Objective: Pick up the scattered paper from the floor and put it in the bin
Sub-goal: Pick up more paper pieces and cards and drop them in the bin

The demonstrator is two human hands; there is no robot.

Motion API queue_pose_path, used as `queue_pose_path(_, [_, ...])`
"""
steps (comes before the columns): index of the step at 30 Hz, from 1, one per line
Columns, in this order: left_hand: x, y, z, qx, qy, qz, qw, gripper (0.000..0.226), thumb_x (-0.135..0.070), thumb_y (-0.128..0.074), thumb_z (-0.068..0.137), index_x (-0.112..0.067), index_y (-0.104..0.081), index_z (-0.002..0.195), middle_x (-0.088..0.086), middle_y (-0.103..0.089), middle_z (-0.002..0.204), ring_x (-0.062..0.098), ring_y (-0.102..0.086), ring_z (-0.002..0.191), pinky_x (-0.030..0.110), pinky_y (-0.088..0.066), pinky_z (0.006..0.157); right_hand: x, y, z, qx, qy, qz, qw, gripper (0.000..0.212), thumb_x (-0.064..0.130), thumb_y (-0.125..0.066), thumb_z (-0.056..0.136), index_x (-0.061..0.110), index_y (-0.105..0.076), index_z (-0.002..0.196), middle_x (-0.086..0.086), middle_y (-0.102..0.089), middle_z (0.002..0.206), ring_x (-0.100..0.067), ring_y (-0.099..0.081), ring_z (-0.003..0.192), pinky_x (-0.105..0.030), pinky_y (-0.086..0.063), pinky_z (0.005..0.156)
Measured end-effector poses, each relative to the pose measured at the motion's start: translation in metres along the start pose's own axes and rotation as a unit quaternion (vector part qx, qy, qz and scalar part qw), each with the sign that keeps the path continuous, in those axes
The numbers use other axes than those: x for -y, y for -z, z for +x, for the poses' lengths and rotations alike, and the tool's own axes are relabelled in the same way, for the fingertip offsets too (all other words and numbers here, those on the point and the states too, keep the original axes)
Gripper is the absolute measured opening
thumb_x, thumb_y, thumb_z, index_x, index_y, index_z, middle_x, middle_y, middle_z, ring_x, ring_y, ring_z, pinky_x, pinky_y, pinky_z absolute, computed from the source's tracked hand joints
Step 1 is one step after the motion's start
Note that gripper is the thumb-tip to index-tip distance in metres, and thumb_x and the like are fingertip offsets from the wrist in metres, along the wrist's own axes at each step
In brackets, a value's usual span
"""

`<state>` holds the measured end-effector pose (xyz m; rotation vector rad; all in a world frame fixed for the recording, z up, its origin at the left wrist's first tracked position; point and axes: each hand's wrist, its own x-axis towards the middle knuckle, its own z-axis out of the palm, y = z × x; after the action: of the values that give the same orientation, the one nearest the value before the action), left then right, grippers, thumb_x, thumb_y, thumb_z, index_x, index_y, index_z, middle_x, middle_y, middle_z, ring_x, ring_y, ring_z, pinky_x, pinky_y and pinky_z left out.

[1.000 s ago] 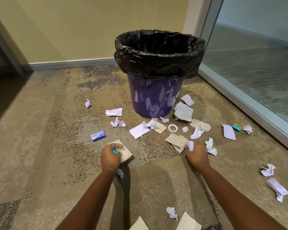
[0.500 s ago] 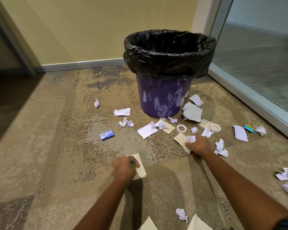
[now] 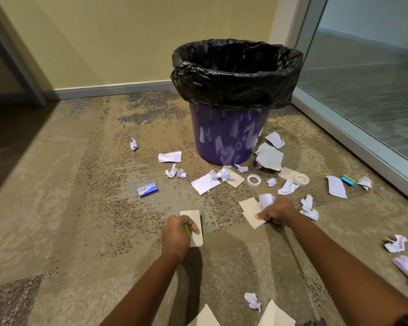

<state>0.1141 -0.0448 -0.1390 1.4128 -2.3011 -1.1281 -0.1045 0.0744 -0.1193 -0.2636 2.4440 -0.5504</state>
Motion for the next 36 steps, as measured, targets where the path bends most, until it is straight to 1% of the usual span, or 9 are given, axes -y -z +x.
queue_pose_path(3, [-0.003, 0.002, 0.002, 0.000, 0.003, -0.002, 1.000, 0.044, 0.020, -0.038, 0.083, -0.006, -0.073, 0.082, 0.013, -0.067, 0.110, 0.026, -0.055, 0.108, 0.023, -0.034, 0.077, -0.003, -0.002, -0.001, -0.001, 0.001, -0.022, 1.000, 0.080, 0.025, -0.084, 0.062, -0.001, -0.046, 0.128, -0.018, -0.056, 0.121, -0.026, -0.050, 0.113, -0.033, -0.044, 0.084])
queue_pose_path(6, [-0.003, 0.002, 0.002, 0.012, 0.001, -0.002, 1.000, 0.042, 0.016, -0.041, 0.086, -0.014, -0.069, 0.076, 0.014, -0.065, 0.114, 0.027, -0.054, 0.111, 0.024, -0.035, 0.078, -0.002, -0.011, -0.009, -0.017, 0.005, -0.052, 0.998, 0.086, 0.038, -0.080, 0.066, 0.003, -0.040, 0.134, -0.018, -0.042, 0.139, -0.030, -0.039, 0.130, -0.036, -0.038, 0.106])
queue_pose_path(16, [-0.007, 0.005, 0.000, 0.005, 0.021, -0.021, 1.000, 0.048, 0.021, -0.040, 0.082, -0.019, -0.065, 0.076, 0.012, -0.059, 0.121, 0.029, -0.050, 0.119, 0.026, -0.038, 0.077, 0.000, -0.024, -0.025, -0.044, 0.004, -0.069, 0.997, 0.090, 0.041, -0.083, 0.061, 0.005, -0.040, 0.132, -0.015, -0.040, 0.138, -0.028, -0.040, 0.129, -0.036, -0.039, 0.102])
queue_pose_path(20, [-0.022, 0.011, -0.004, -0.003, 0.030, -0.056, 0.998, 0.048, 0.023, -0.039, 0.081, -0.017, -0.065, 0.078, 0.014, -0.057, 0.124, 0.028, -0.052, 0.112, 0.020, -0.039, 0.064, -0.007, -0.026, -0.032, -0.044, 0.035, 0.050, 0.997, 0.073, 0.015, -0.081, 0.066, 0.001, -0.042, 0.126, -0.019, -0.050, 0.131, -0.034, -0.053, 0.113, -0.038, -0.047, 0.087])
queue_pose_path(23, [-0.039, 0.015, -0.008, -0.007, 0.030, -0.103, 0.994, 0.044, 0.022, -0.039, 0.083, -0.016, -0.062, 0.080, 0.014, -0.056, 0.122, 0.024, -0.050, 0.097, 0.017, -0.034, 0.051, -0.015, -0.027, -0.036, -0.038, 0.049, 0.188, 0.980, 0.058, 0.001, -0.072, 0.074, 0.002, -0.043, 0.124, -0.017, -0.060, 0.104, -0.025, -0.055, 0.061, -0.028, -0.045, 0.044])
queue_pose_path(25, [-0.058, 0.020, -0.006, -0.007, 0.027, -0.177, 0.984, 0.042, 0.023, -0.044, 0.082, -0.016, -0.061, 0.078, 0.013, -0.059, 0.116, 0.023, -0.051, 0.090, 0.021, -0.040, 0.054, -0.021, -0.028, -0.038, -0.026, 0.053, 0.253, 0.966, 0.050, -0.001, -0.066, 0.079, 0.006, -0.042, 0.122, -0.006, -0.054, 0.084, -0.017, -0.046, 0.044, -0.022, -0.038, 0.032])
queue_pose_path(30, [-0.145, 0.055, 0.010, -0.020, -0.040, -0.329, 0.943, 0.037, 0.022, -0.051, 0.082, -0.013, -0.062, 0.077, 0.004, -0.053, 0.103, 0.017, -0.053, 0.082, 0.031, -0.052, 0.073, -0.042, -0.035, -0.038, 0.006, 0.061, 0.383, 0.922, 0.053, -0.002, -0.066, 0.080, 0.008, -0.042, 0.126, -0.019, -0.052, 0.115, -0.017, -0.051, 0.053, -0.018, -0.047, 0.039])
queue_pose_path(33, [-0.206, 0.087, 0.022, -0.047, -0.117, -0.366, 0.922, 0.036, 0.020, -0.051, 0.084, -0.008, -0.064, 0.104, 0.005, -0.052, 0.108, 0.013, -0.053, 0.082, 0.027, -0.053, 0.074, -0.055, -0.037, -0.043, 0.037, 0.090, 0.445, 0.890, 0.045, -0.003, -0.063, 0.082, 0.007, -0.046, 0.122, -0.018, -0.058, 0.105, -0.017, -0.055, 0.062, -0.015, -0.051, 0.045])
queue_pose_path(36, [-0.258, 0.107, 0.041, -0.072, -0.178, -0.373, 0.908, 0.034, 0.018, -0.053, 0.083, -0.013, -0.061, 0.096, 0.006, -0.055, 0.099, 0.014, -0.053, 0.085, 0.018, -0.049, 0.066, -0.063, -0.037, -0.050, 0.053, 0.114, 0.489, 0.863, 0.038, -0.006, -0.061, 0.082, 0.009, -0.048, 0.115, -0.015, -0.061, 0.102, -0.021, -0.059, 0.077, -0.014, -0.054, 0.050])
